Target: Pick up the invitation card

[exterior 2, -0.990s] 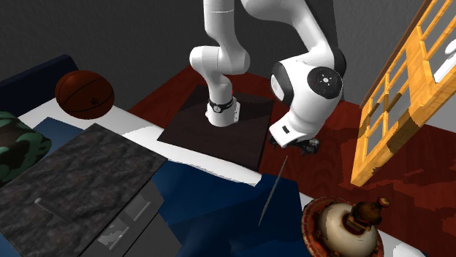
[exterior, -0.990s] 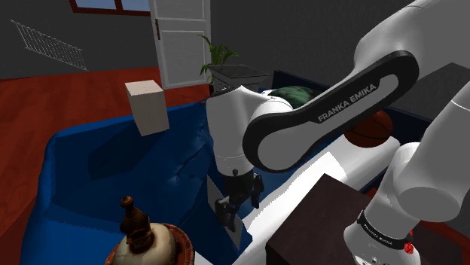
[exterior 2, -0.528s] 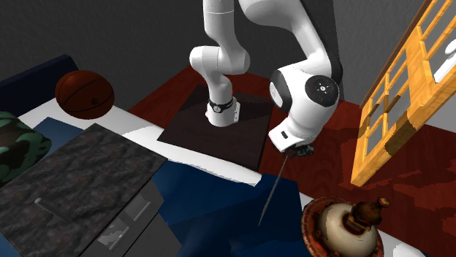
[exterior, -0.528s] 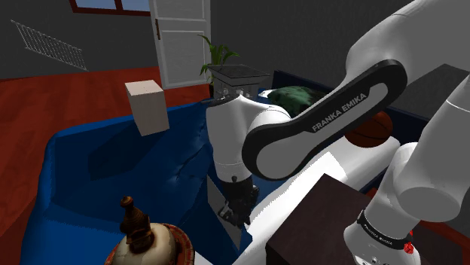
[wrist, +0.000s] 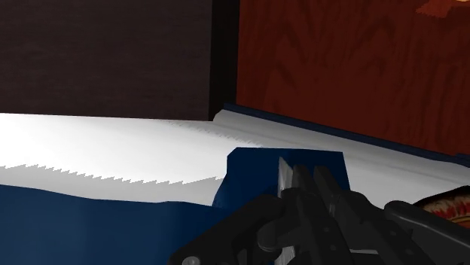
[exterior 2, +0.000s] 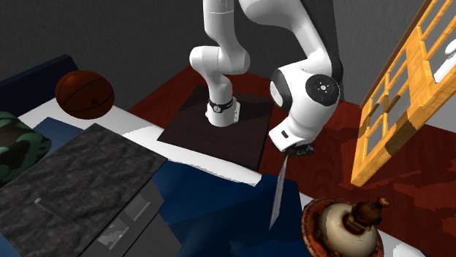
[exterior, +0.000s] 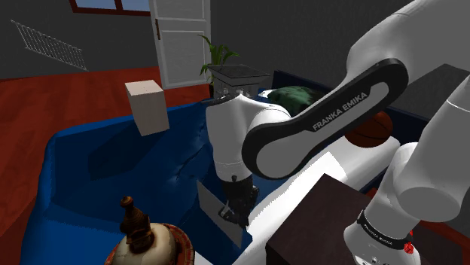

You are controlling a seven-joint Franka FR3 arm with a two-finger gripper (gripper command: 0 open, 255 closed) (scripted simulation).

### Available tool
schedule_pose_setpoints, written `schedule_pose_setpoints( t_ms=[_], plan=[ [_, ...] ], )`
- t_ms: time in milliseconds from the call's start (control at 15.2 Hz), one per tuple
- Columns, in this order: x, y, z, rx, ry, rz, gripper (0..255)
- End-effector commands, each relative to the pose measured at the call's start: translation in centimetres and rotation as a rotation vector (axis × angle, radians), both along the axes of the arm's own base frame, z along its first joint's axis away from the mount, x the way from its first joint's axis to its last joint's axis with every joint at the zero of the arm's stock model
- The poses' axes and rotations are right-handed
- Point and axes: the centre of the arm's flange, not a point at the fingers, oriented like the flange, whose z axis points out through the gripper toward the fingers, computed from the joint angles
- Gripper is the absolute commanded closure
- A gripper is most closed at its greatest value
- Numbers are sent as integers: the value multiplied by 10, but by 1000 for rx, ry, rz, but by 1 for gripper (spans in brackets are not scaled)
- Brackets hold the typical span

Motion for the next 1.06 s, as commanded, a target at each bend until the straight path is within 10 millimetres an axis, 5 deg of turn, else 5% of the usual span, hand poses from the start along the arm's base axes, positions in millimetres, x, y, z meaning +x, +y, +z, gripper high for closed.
schedule_pose_setpoints(
  t_ms=[0,990],
  plan=[
    [0,0,8,0,0,0,255],
    [0,0,77,0,0,0,255]
  ],
)
